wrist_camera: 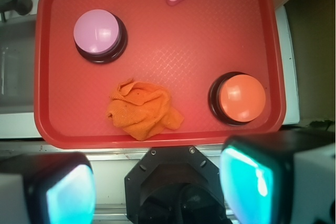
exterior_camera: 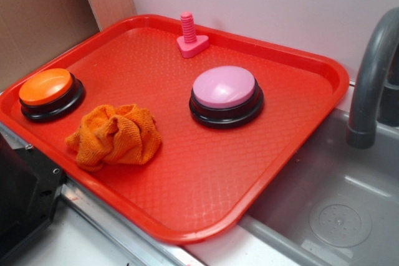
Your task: Push the orange button.
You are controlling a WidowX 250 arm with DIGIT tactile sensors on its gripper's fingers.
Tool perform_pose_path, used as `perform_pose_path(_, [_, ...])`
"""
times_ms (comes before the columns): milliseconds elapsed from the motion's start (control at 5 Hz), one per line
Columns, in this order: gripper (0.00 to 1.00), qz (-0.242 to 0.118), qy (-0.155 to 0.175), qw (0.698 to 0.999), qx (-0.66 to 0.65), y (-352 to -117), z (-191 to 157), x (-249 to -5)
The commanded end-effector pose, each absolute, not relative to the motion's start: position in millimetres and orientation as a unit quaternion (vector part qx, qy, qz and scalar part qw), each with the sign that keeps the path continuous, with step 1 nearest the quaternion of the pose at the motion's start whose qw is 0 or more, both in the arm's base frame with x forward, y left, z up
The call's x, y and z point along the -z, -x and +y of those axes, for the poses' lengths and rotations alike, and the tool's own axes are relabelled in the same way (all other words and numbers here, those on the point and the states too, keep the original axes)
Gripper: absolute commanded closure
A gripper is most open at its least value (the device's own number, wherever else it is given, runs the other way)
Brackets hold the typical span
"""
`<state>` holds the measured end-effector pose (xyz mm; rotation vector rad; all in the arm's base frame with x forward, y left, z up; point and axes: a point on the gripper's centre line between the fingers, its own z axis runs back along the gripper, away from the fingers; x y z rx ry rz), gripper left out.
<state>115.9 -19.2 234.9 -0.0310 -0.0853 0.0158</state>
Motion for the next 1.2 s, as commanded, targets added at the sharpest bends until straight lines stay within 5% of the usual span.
perform_pose_path(0, [0.00, -0.043, 0.015, 0.999, -0.008, -115.9, -19.2, -234.9])
perform_pose_path(200, [0.00, 0.036, 0.036, 0.997, -0.049, -128.6, 30.8, -184.9])
perform_pose_path(400, [0.00, 0.042, 0.034, 0.994, -0.090, -130.8, 82.1, -135.0])
perform_pose_path(600, [0.00, 0.036, 0.028, 0.982, -0.186, -96.6, 132.7, -98.5])
perform_pose_path(1000, [0.00, 0.006, -0.001, 0.979, -0.202, -120.9, 132.9, -70.3])
